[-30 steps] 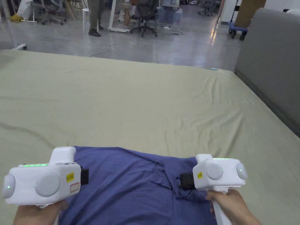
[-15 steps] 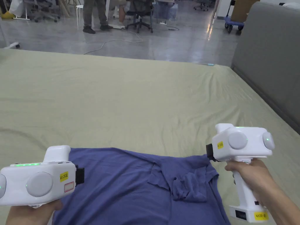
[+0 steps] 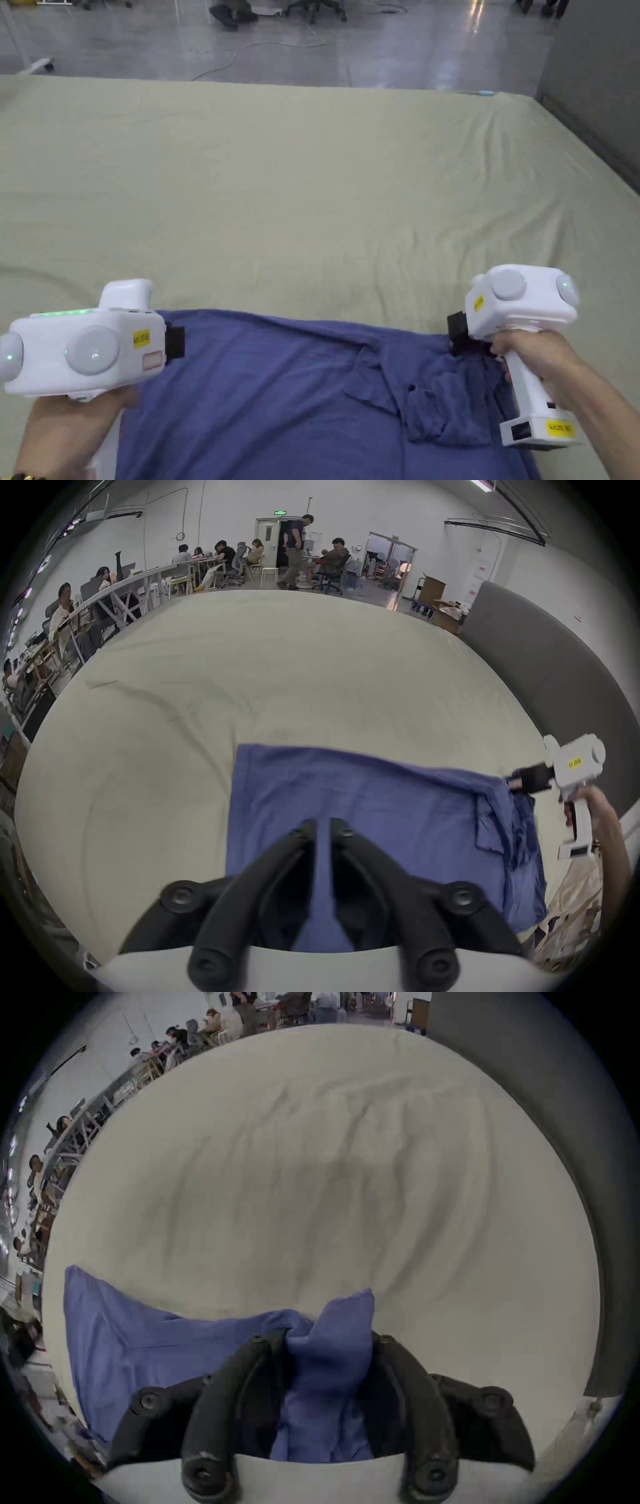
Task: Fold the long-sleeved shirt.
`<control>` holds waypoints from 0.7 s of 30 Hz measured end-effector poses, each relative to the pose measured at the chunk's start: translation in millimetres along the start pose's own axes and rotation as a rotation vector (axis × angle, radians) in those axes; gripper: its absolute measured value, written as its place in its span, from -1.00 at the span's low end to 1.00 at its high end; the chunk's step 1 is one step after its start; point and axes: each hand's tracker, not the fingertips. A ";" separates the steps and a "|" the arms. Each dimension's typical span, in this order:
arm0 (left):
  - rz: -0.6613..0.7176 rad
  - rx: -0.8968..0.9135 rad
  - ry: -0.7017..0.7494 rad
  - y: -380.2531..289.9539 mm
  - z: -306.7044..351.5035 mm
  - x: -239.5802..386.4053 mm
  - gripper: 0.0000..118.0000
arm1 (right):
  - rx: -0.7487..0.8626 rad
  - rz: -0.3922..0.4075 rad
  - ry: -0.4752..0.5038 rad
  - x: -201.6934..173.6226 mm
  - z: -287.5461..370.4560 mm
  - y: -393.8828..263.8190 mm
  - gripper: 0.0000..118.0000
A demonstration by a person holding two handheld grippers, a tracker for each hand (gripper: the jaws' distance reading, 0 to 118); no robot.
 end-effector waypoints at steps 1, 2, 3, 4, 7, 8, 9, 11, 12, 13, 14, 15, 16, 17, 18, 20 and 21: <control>0.004 0.002 0.008 10.1 -8.0 -5.9 -0.55 | 0.016 0.024 -0.038 -4.1 1.1 -0.1 -0.45; 0.015 0.000 0.049 19.5 -16.9 -11.3 0.04 | 0.009 0.025 -0.045 -5.1 2.5 -1.1 -0.53; 0.035 -0.017 0.086 29.4 -27.5 -15.4 0.65 | 0.005 0.048 -0.041 -8.9 3.7 -0.3 -0.70; 0.033 -0.029 0.087 38.9 -39.9 -21.8 1.00 | -0.002 0.069 0.009 -11.2 2.6 -0.2 -0.91; 0.057 -0.068 0.103 61.4 -77.4 -38.0 0.98 | -0.008 0.064 -0.027 -9.4 -5.6 3.1 -0.91; 0.042 -0.125 0.104 65.8 -89.9 -40.1 0.97 | -0.017 0.030 -0.009 -6.1 -4.7 5.2 -0.91; 0.018 -0.173 0.120 68.4 -103.3 -39.8 0.91 | -0.025 -0.008 0.016 -2.2 -4.2 6.9 -0.91; -0.026 -0.200 0.169 67.6 -122.8 -37.0 0.65 | -0.027 -0.026 0.050 7.5 -4.0 6.1 -0.91; -0.042 -0.193 0.189 65.8 -132.5 -35.0 0.56 | -0.027 -0.039 0.065 10.7 -4.5 6.1 -0.91; -0.060 -0.201 0.197 62.3 -142.5 -32.1 0.50 | -0.028 -0.048 0.078 13.5 -4.4 6.4 -0.91; -0.076 -0.220 0.197 58.5 -150.5 -29.1 0.49 | -0.027 -0.056 0.089 17.1 -5.1 5.4 -0.91; -0.081 -0.208 0.214 55.1 -148.9 -24.6 0.46 | -0.027 -0.067 0.099 19.3 -5.6 5.3 -0.91; -0.095 -0.166 0.238 55.7 -141.6 -19.7 0.17 | -0.026 -0.075 0.107 20.9 -6.1 5.1 -0.91; -0.091 -0.174 0.217 55.7 -138.1 -14.9 -0.43 | -0.025 -0.078 0.110 21.4 -6.2 5.1 -0.91; -0.097 -0.158 0.146 56.5 -131.4 -9.4 -1.00 | -0.024 -0.082 0.112 21.0 -5.8 3.2 -0.91; -0.122 -0.106 0.189 53.4 -115.9 4.7 -1.00 | -0.023 -0.063 0.103 18.4 -5.1 3.8 -0.91; -0.158 -0.123 0.191 52.4 -114.1 10.8 -1.00 | -0.025 -0.054 0.096 16.6 -3.3 4.9 -0.91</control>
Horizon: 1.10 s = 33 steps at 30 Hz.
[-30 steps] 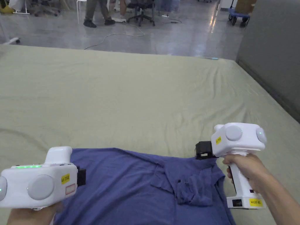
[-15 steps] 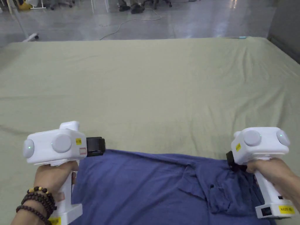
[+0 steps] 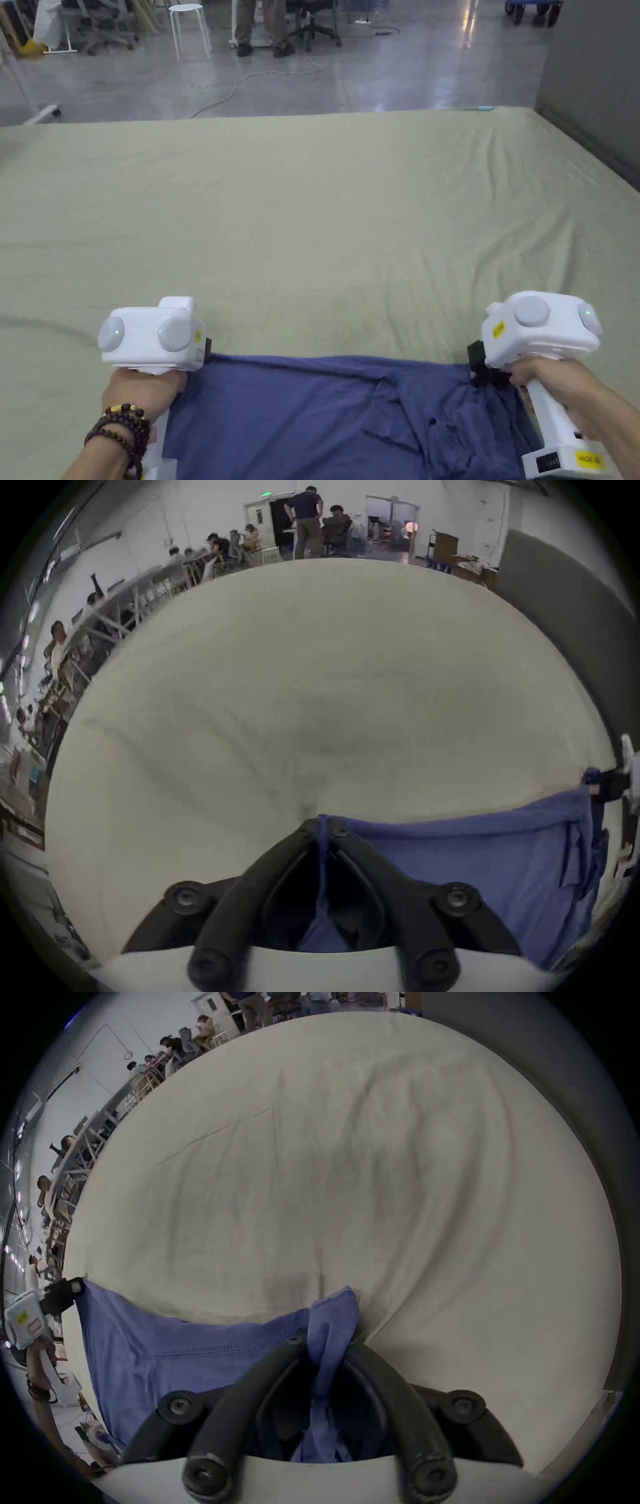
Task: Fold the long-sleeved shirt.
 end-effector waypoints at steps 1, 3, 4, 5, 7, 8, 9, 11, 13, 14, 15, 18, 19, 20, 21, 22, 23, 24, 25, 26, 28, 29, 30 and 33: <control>0.007 -0.008 -0.024 -1.5 3.9 2.1 -0.99 | 0.002 0.017 -0.010 -3.8 3.8 -2.1 -0.91; 0.052 0.006 -0.064 -6.6 21.6 -4.9 -0.99 | 0.028 0.034 -0.026 -8.6 24.6 -6.5 -0.91; 0.090 0.037 -0.079 -10.1 36.3 -10.3 -0.99 | 0.077 0.045 -0.022 -10.7 42.0 -13.1 -0.91; 0.114 0.073 -0.104 -16.6 53.1 -17.4 -0.99 | 0.112 0.060 -0.001 -10.9 55.4 -20.8 -0.91; 0.143 0.101 -0.144 -33.9 87.9 -33.9 -0.99 | 0.176 0.091 0.067 -10.1 92.0 -44.5 -0.91; 0.127 0.099 -0.139 -44.8 102.7 -36.7 -0.99 | 0.200 0.099 0.091 -9.3 107.0 -56.3 -0.91; 0.114 0.112 -0.138 -58.2 120.4 -40.0 -0.99 | 0.223 0.114 0.102 -8.4 123.7 -72.4 -0.91; 0.119 0.145 -0.125 -87.2 156.6 -45.9 -0.99 | 0.267 0.160 0.108 -9.6 149.9 -102.2 -0.91; 0.139 0.156 -0.134 -117.6 184.6 -55.2 -0.99 | 0.284 0.174 0.116 -9.0 168.4 -134.7 -0.91; 0.147 0.154 -0.134 -129.8 195.0 -57.9 -0.99 | 0.288 0.175 0.122 -8.6 174.2 -148.9 -0.91; 0.141 0.149 -0.142 -143.7 203.6 -61.6 -0.99 | 0.292 0.190 0.131 -8.4 179.1 -164.4 -0.91; 0.111 0.100 -0.163 -180.5 217.3 -69.5 -0.99 | 0.262 0.239 0.115 -9.1 186.2 -209.9 -0.91; 0.093 0.075 -0.157 -194.1 220.6 -69.9 -0.99 | 0.243 0.260 0.108 -8.3 186.8 -226.0 -0.91; 0.068 0.049 -0.158 -205.4 221.9 -69.0 -0.99 | 0.223 0.264 0.105 -7.5 185.3 -238.7 -0.91; 0.053 0.023 -0.171 -217.6 221.9 -68.4 -0.99 | 0.188 0.283 0.096 -5.3 179.8 -250.1 -0.91; 0.041 -0.011 -0.175 -227.4 218.7 -67.1 -0.99 | 0.161 0.302 0.088 -3.7 174.8 -262.7 -0.91; 0.038 -0.031 -0.187 -235.9 215.4 -66.3 -0.99 | 0.134 0.306 0.076 -2.4 168.8 -271.6 -0.91; 0.046 -0.051 -0.207 -244.6 210.4 -65.2 -0.99 | 0.104 0.304 0.059 -1.0 160.2 -279.4 -0.91; 0.055 -0.078 -0.210 -250.6 202.7 -62.4 -0.99 | 0.064 0.317 0.037 0.4 148.6 -283.7 -0.91; 0.048 -0.103 -0.206 -254.2 194.4 -58.0 -0.99 | 0.037 0.330 0.009 1.0 138.8 -286.8 -0.91; -0.012 -0.152 -0.190 -262.1 181.0 -48.5 -0.99 | -0.020 0.339 -0.030 3.0 117.8 -289.6 -0.91; -0.022 -0.168 -0.191 -264.8 176.7 -45.8 -0.99 | -0.019 0.324 -0.024 5.3 110.7 -289.1 -0.91; -0.019 -0.169 -0.202 -267.2 168.4 -44.4 -0.99 | -0.019 0.315 -0.015 6.3 105.7 -288.8 -0.91; -0.010 -0.157 -0.204 -267.7 167.7 -48.3 -0.87 | -0.005 0.292 -0.013 7.8 107.1 -288.8 -0.79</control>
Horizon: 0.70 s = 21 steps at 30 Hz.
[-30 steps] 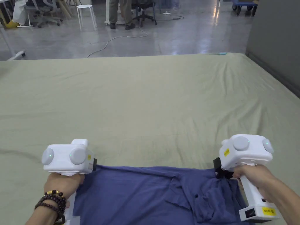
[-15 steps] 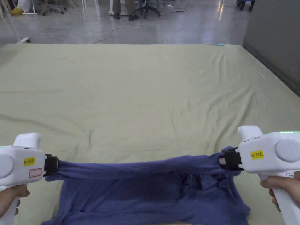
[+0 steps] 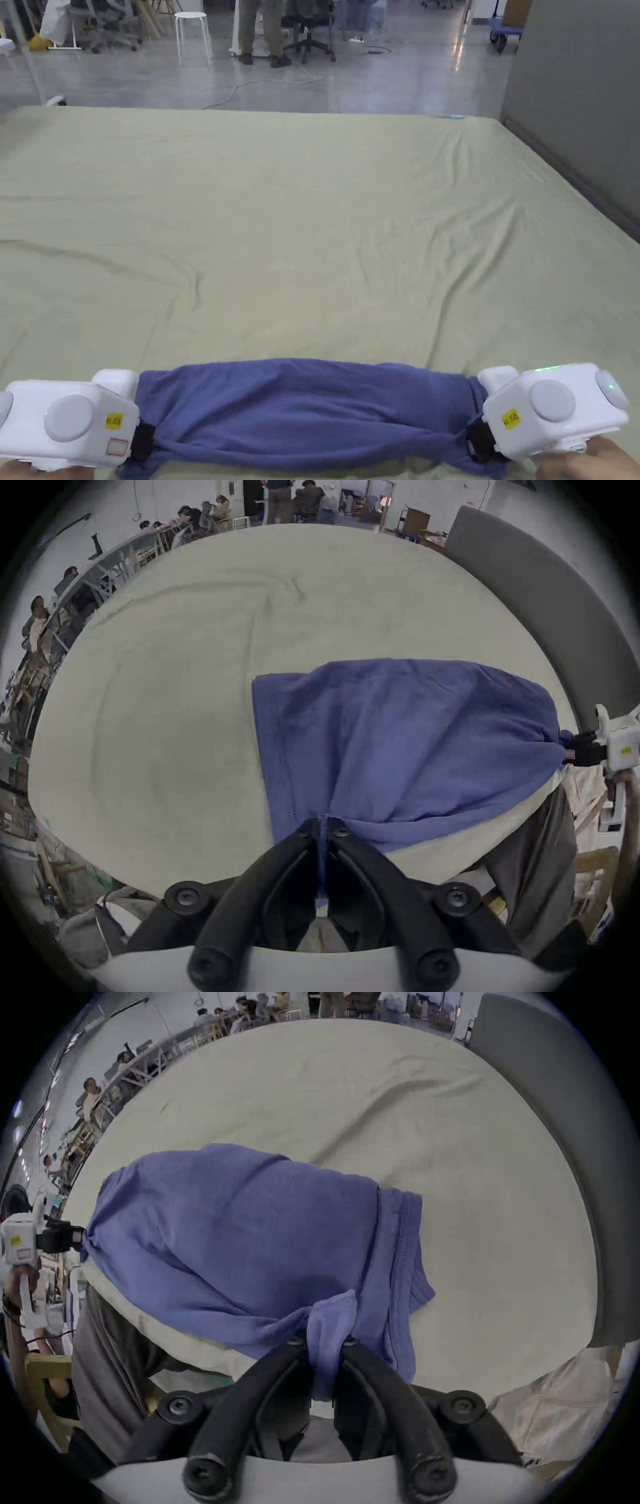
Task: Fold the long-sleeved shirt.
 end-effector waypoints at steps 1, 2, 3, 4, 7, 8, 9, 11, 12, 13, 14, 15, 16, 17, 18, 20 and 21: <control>0.007 0.007 -0.007 2.3 5.4 -1.7 -0.79 | -0.004 -0.012 -0.001 0.0 2.3 0.2 -0.74; 0.018 0.022 -0.010 3.3 10.8 -4.3 -0.68 | 0.001 -0.009 -0.002 -1.2 7.3 0.2 -0.67; 0.025 0.063 -0.008 3.4 20.1 -6.0 -0.53 | 0.008 0.000 -0.014 -2.5 15.3 -0.6 -0.60; 0.011 0.104 -0.005 3.6 29.8 -7.0 0.34 | 0.021 0.009 -0.026 -1.9 27.1 -1.3 -0.14; -0.019 0.210 -0.019 7.2 68.4 -4.7 0.93 | 0.155 0.003 -0.025 -4.3 67.1 4.4 0.72; -0.017 0.215 -0.014 11.7 76.2 -2.6 0.94 | 0.202 -0.006 -0.022 -5.8 81.7 7.3 0.72; -0.017 0.228 0.007 9.7 91.0 20.3 0.94 | 0.252 -0.025 -0.029 -9.2 94.2 12.8 0.72; -0.049 0.286 0.037 15.2 106.7 40.2 0.84 | 0.354 -0.059 -0.041 -18.9 111.7 22.1 0.70; -0.083 0.323 0.036 17.0 113.3 50.9 0.65 | 0.411 -0.066 -0.051 -24.0 117.0 26.6 0.56; -0.113 0.365 0.046 22.7 104.3 44.1 0.09 | 0.448 -0.062 -0.067 -30.3 121.0 31.4 0.03; -0.126 0.392 0.055 25.0 104.0 49.8 -0.46 | 0.459 -0.069 -0.090 -36.7 122.4 36.2 -0.56; -0.126 0.395 0.062 28.2 102.4 55.8 -0.89 | 0.459 -0.086 -0.135 -44.0 120.4 41.2 -1.00; -0.126 0.391 0.058 31.3 102.1 60.6 -1.00 | 0.476 -0.085 -0.181 -50.4 118.0 43.7 -1.00; -0.125 0.407 0.043 36.6 96.7 54.5 -1.00 | 0.490 -0.058 -0.166 -54.9 115.9 45.5 -1.00; -0.131 0.420 0.014 41.1 95.5 53.8 -1.00 | 0.484 -0.045 -0.174 -60.3 113.7 47.6 -1.00; -0.138 0.416 0.004 47.8 95.0 52.6 -1.00 | 0.486 -0.037 -0.170 -64.6 110.5 48.5 -1.00; -0.147 0.417 -0.013 45.8 102.5 58.1 -1.00 | 0.496 -0.034 -0.170 -67.8 111.0 47.2 -1.00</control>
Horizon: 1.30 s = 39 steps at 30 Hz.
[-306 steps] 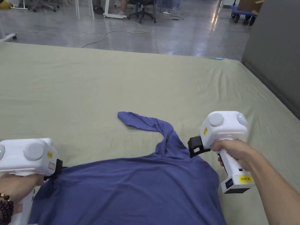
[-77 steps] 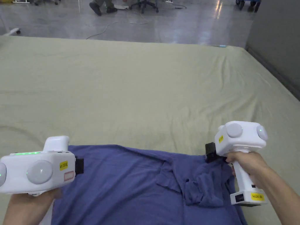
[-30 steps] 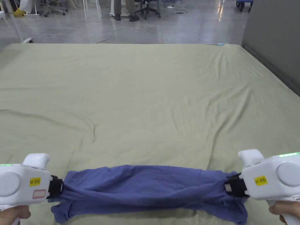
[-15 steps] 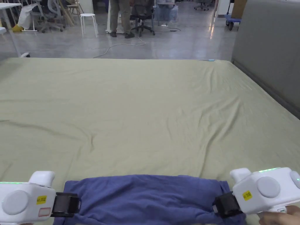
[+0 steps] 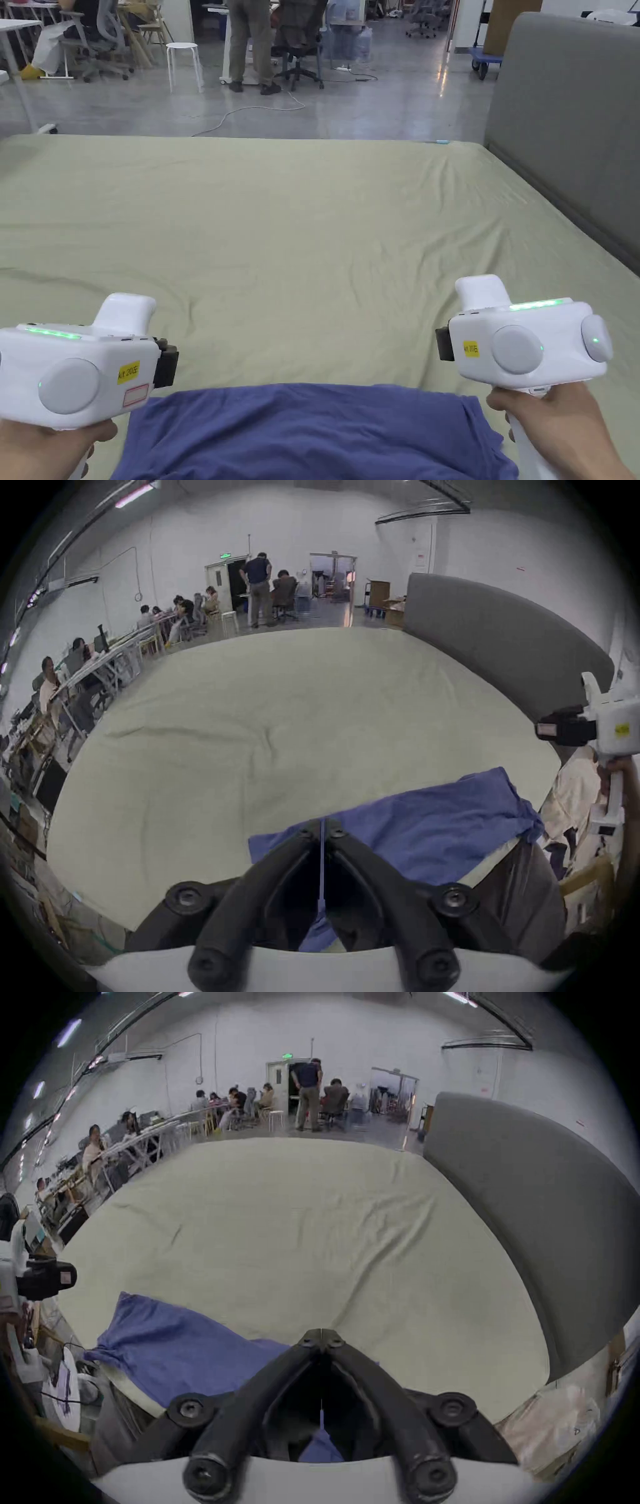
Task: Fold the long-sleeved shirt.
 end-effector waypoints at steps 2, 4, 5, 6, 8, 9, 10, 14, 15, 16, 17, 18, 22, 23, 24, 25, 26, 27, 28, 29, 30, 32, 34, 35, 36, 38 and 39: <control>0.089 0.028 -0.072 -0.1 2.2 -16.2 -0.99 | 0.020 0.010 0.002 -3.7 6.8 -2.9 -1.00; 0.243 0.004 -0.188 -3.6 1.3 -45.3 -0.15 | 0.028 0.007 0.018 -5.0 14.5 -6.7 -1.00; 0.323 -0.029 -0.248 -9.3 -3.3 -62.8 0.52 | 0.032 0.004 0.033 -5.9 17.6 -9.7 -1.00; 0.397 -0.088 -0.296 -17.2 -12.4 -80.3 1.00 | 0.030 -0.007 0.040 -8.3 19.6 -12.4 -1.00; 0.490 -0.202 -0.331 -31.8 -29.1 -109.0 0.96 | 0.027 -0.015 0.063 -13.5 21.1 -17.6 -1.00; 0.515 -0.171 -0.305 -40.4 -33.6 -121.9 0.96 | 0.023 -0.017 0.080 -17.0 22.3 -21.3 -1.00; 0.560 -0.182 -0.342 -50.1 -39.0 -128.3 0.96 | 0.022 -0.024 0.090 -19.8 23.0 -24.4 -1.00; 0.660 -0.315 -0.425 -90.2 -81.2 -151.2 0.96 | 0.009 -0.070 0.132 -30.7 23.0 -33.6 -1.00; 0.686 -0.344 -0.462 -100.1 -92.3 -151.4 0.96 | 0.003 -0.077 0.132 -33.9 21.7 -34.2 -1.00; 0.715 -0.346 -0.482 -109.1 -94.3 -150.4 0.96 | -0.004 -0.078 0.121 -36.9 19.6 -34.7 -1.00; 0.738 -0.358 -0.482 -115.6 -101.8 -145.8 0.95 | -0.014 -0.069 0.088 -40.2 17.2 -35.3 -1.00; 0.721 -0.324 -0.479 -116.9 -103.5 -140.5 0.98 | -0.022 -0.054 0.070 -42.8 14.5 -35.2 -1.00; 0.707 -0.263 -0.632 -108.8 -122.0 -130.3 1.00 | -0.029 -0.064 0.092 -48.0 10.7 -33.9 -1.00; 0.708 -0.274 -0.656 -108.5 -129.4 -123.1 1.00 | -0.031 -0.073 0.106 -49.0 9.7 -33.2 -1.00; 0.715 -0.277 -0.681 -109.1 -137.3 -118.7 1.00 | -0.031 -0.078 0.114 -49.3 9.3 -33.0 -1.00; 0.715 -0.271 -0.680 -106.9 -140.5 -114.4 1.00 | -0.031 -0.082 0.116 -49.2 9.5 -33.1 -1.00; 0.706 -0.257 -0.697 -104.7 -143.3 -111.8 1.00 | -0.031 -0.086 0.116 -48.7 10.1 -33.3 -1.00; 0.709 -0.256 -0.709 -103.6 -146.1 -110.5 1.00 | -0.032 -0.087 0.114 -48.7 10.5 -33.6 -1.00; 0.720 -0.255 -0.723 -107.0 -160.3 -123.8 1.00 | -0.033 -0.088 0.112 -47.7 11.5 -34.1 -1.00; 0.739 -0.239 -0.749 -108.0 -163.8 -128.1 1.00 | -0.033 -0.092 0.110 -45.7 12.4 -34.8 -1.00; 0.752 -0.209 -0.787 -109.1 -166.4 -131.0 1.00 | -0.034 -0.100 0.106 -43.8 12.5 -34.9 -1.00; 0.755 -0.186 -0.797 -115.9 -164.6 -122.0 1.00 | -0.042 -0.112 0.104 -40.7 11.5 -35.4 -1.00; 0.727 -0.174 -0.769 -114.3 -165.1 -115.1 1.00 | -0.047 -0.119 0.103 -38.7 10.2 -36.3 -1.00; 0.690 -0.162 -0.731 -112.4 -164.9 -111.3 0.98 | -0.050 -0.124 0.101 -37.9 9.9 -36.8 -1.00; 0.664 -0.155 -0.702 -111.4 -160.3 -98.6 0.87 | -0.053 -0.127 0.099 -37.3 9.0 -37.3 -1.00; 0.537 -0.165 -0.627 -106.3 -155.4 -91.4 -0.69 | -0.059 -0.135 0.093 -36.6 7.1 -37.9 -1.00; 0.490 -0.160 -0.556 -103.6 -151.3 -91.9 -0.90 | -0.061 -0.138 0.093 -36.3 6.6 -39.2 -1.00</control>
